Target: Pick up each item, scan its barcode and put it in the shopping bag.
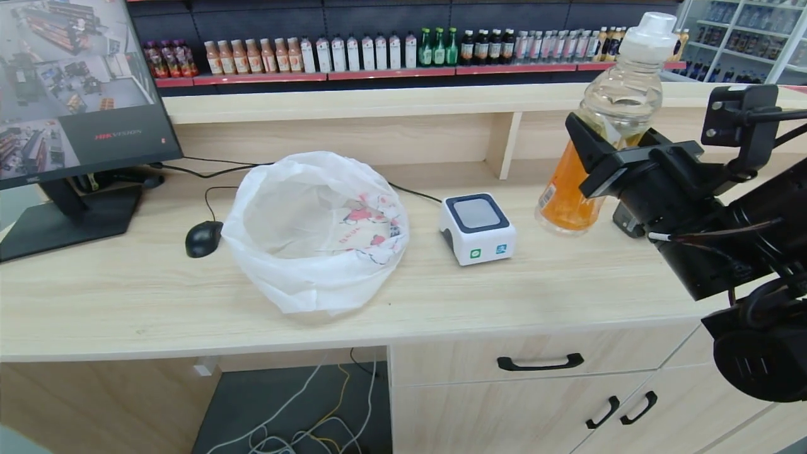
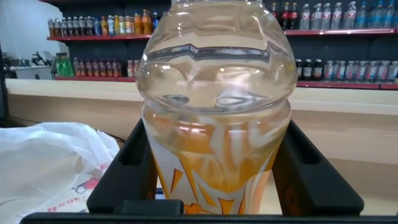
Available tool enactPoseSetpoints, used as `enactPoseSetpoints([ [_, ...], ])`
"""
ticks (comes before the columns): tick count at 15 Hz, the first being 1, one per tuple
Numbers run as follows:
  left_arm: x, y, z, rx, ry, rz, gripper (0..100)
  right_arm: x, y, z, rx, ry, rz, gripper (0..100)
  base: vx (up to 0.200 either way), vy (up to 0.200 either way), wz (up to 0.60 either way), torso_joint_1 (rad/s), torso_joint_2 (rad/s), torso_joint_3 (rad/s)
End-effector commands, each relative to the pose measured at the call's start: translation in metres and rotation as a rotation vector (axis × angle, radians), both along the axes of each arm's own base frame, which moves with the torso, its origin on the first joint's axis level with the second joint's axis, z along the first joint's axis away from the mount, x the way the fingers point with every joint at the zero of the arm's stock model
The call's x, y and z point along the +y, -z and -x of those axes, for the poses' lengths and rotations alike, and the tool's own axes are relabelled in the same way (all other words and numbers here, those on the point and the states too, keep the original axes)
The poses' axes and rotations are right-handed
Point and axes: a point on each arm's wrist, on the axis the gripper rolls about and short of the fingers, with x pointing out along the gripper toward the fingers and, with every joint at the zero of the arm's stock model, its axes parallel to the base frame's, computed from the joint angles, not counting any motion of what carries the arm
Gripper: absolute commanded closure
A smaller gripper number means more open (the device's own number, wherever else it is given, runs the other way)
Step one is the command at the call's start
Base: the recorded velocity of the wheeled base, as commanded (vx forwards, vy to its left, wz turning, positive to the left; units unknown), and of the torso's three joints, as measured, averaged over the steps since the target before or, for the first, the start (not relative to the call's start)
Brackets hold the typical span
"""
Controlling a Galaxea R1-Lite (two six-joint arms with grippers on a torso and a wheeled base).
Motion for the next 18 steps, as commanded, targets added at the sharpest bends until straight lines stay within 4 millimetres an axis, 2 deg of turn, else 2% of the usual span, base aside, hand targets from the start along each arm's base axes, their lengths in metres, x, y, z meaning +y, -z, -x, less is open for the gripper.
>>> enactPoseSetpoints([
  [1,0.0,0.0,0.0,-0.001,0.0,0.0,0,0.0,-0.002,0.001,-0.015,0.013,0.02,100,0.0,0.2,0.0,0.002,0.0,0.002],
  [6,0.0,0.0,0.0,-0.001,0.0,-0.004,0,0.001,-0.009,-0.003,-0.063,0.058,0.069,100,0.0,0.0,0.0,0.0,0.0,0.0],
  [8,0.0,0.0,0.0,-0.001,0.0,-0.004,0,0.009,-0.014,-0.011,-0.11,0.041,0.103,100,0.0,0.0,0.0,0.0,0.0,0.0],
  [12,0.0,0.0,0.0,-0.001,0.0,-0.006,0,0.013,-0.024,-0.012,-0.193,0.112,0.206,100,0.0,0.0,0.0,0.0,0.0,0.0],
  [13,0.0,0.0,0.0,-0.001,0.0,-0.006,0,0.02,-0.026,-0.008,-0.232,0.134,0.272,100,0.0,0.0,0.0,0.0,0.0,0.0],
  [18,0.0,0.0,0.0,-0.001,0.0,-0.006,0,0.033,-0.015,-0.007,-0.297,0.093,0.435,100,0.0,0.0,0.0,0.0,0.0,0.0],
])
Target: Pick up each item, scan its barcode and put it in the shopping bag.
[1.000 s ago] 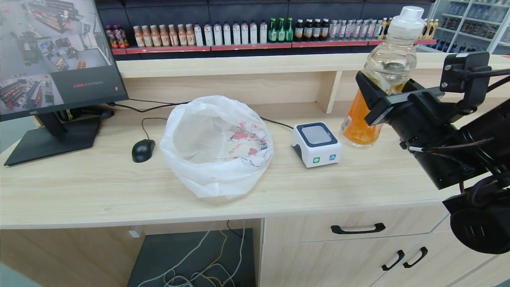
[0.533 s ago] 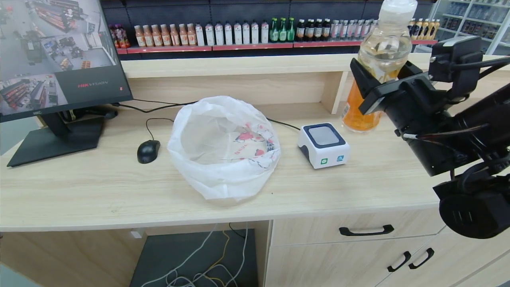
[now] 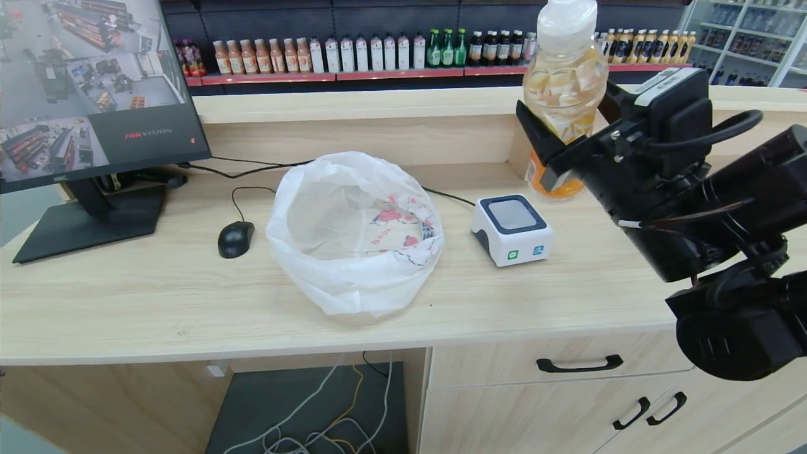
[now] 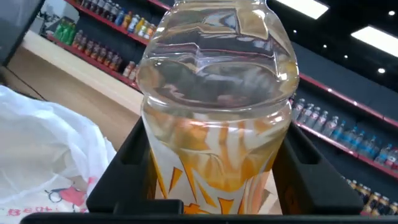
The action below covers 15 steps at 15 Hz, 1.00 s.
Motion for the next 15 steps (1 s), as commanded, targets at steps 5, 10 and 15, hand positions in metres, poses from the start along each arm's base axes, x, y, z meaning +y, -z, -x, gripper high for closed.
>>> enactPoseSetpoints([
  [5,0.0,0.0,0.0,-0.001,-0.001,0.0,0,0.006,0.021,-0.01,-0.026,-0.03,0.187,100,0.0,0.0,0.0,0.0,0.0,0.0],
  [10,0.0,0.0,0.0,-0.001,-0.001,0.0,0,0.006,0.036,-0.038,-0.031,-0.123,0.303,100,0.0,0.0,0.0,0.0,0.0,0.0],
  [15,0.0,0.0,0.0,-0.001,-0.001,0.0,0,-0.016,0.034,-0.056,-0.073,-0.077,0.342,100,0.0,0.0,0.0,0.0,0.0,0.0],
])
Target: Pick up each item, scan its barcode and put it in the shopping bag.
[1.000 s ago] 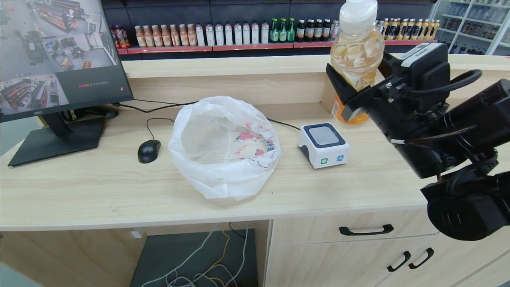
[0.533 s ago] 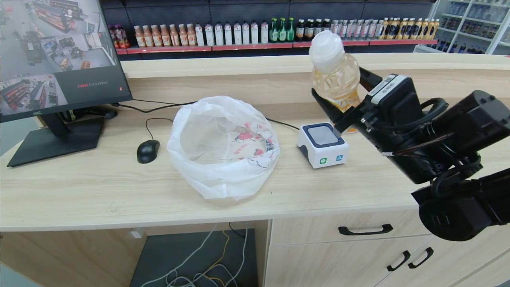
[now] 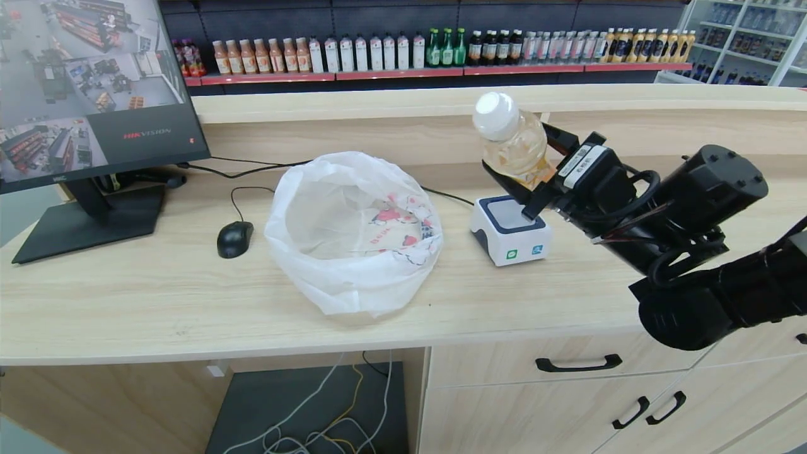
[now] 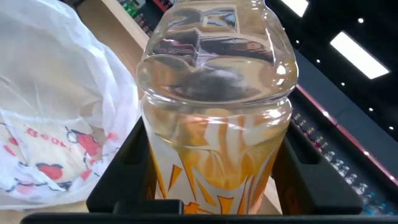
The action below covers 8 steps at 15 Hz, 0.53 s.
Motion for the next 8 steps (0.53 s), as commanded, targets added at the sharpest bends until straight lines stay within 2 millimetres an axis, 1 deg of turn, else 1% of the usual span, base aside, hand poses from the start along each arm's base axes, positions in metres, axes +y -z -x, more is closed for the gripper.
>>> enactPoseSetpoints([
  [1,0.0,0.0,0.0,0.0,-0.001,0.0,0,-0.005,0.002,-0.007,-0.005,0.01,0.008,100,0.0,0.0,0.0,0.0,0.0,0.0],
  [4,0.0,0.0,0.0,0.0,-0.001,0.0,0,-0.01,0.006,-0.011,-0.032,-0.005,0.05,100,0.0,0.0,0.0,0.0,0.0,0.0],
  [6,0.0,0.0,0.0,0.0,-0.001,0.0,0,-0.009,0.008,-0.013,-0.037,-0.024,0.066,100,0.0,0.0,0.0,0.0,0.0,0.0],
  [8,0.0,0.0,0.0,0.0,-0.001,0.0,0,-0.007,0.019,-0.017,-0.051,-0.052,0.106,100,0.0,0.0,0.0,0.0,0.0,0.0],
])
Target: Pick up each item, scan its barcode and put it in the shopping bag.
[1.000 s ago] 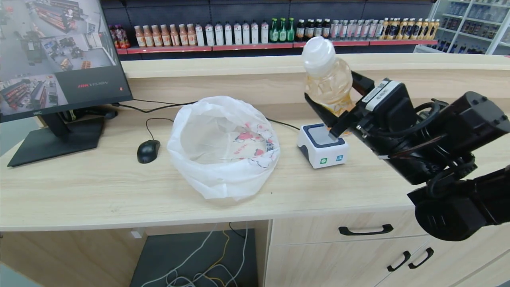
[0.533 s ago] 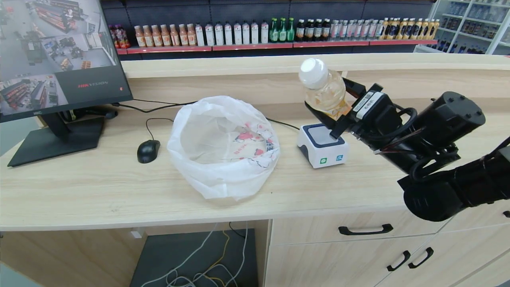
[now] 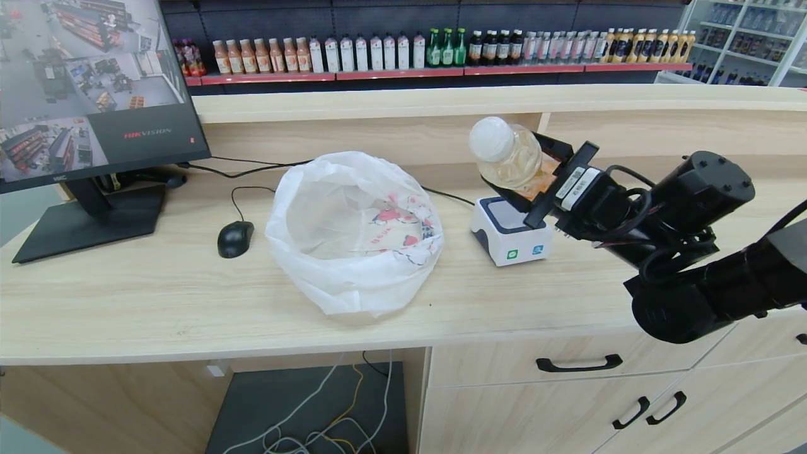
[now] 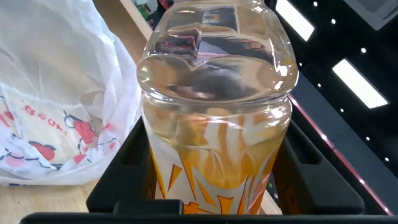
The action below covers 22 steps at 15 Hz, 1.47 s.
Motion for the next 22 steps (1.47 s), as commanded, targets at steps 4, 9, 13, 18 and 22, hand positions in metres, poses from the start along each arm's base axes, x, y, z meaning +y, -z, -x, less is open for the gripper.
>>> enactPoseSetpoints([
  [4,0.0,0.0,0.0,0.0,-0.001,0.0,0,0.002,0.011,-0.005,0.008,-0.02,0.024,100,0.0,0.0,0.0,0.0,0.0,0.0],
  [9,0.0,0.0,0.0,0.0,-0.001,0.002,0,0.003,0.025,-0.011,0.004,-0.012,0.064,100,0.0,0.0,0.0,0.0,0.0,0.0],
  [13,0.0,0.0,0.0,0.0,-0.001,0.0,0,-0.003,0.031,-0.015,0.002,-0.016,0.074,100,0.0,0.0,0.0,0.0,0.0,0.0],
  [18,0.0,0.0,0.0,0.0,-0.001,0.0,0,-0.01,0.036,-0.02,0.03,0.001,0.068,100,0.0,0.0,0.0,0.0,0.0,0.0],
  [22,0.0,0.0,0.0,0.0,-0.001,0.0,0,-0.009,0.037,-0.02,0.037,-0.006,0.068,100,0.0,0.0,0.0,0.0,0.0,0.0],
])
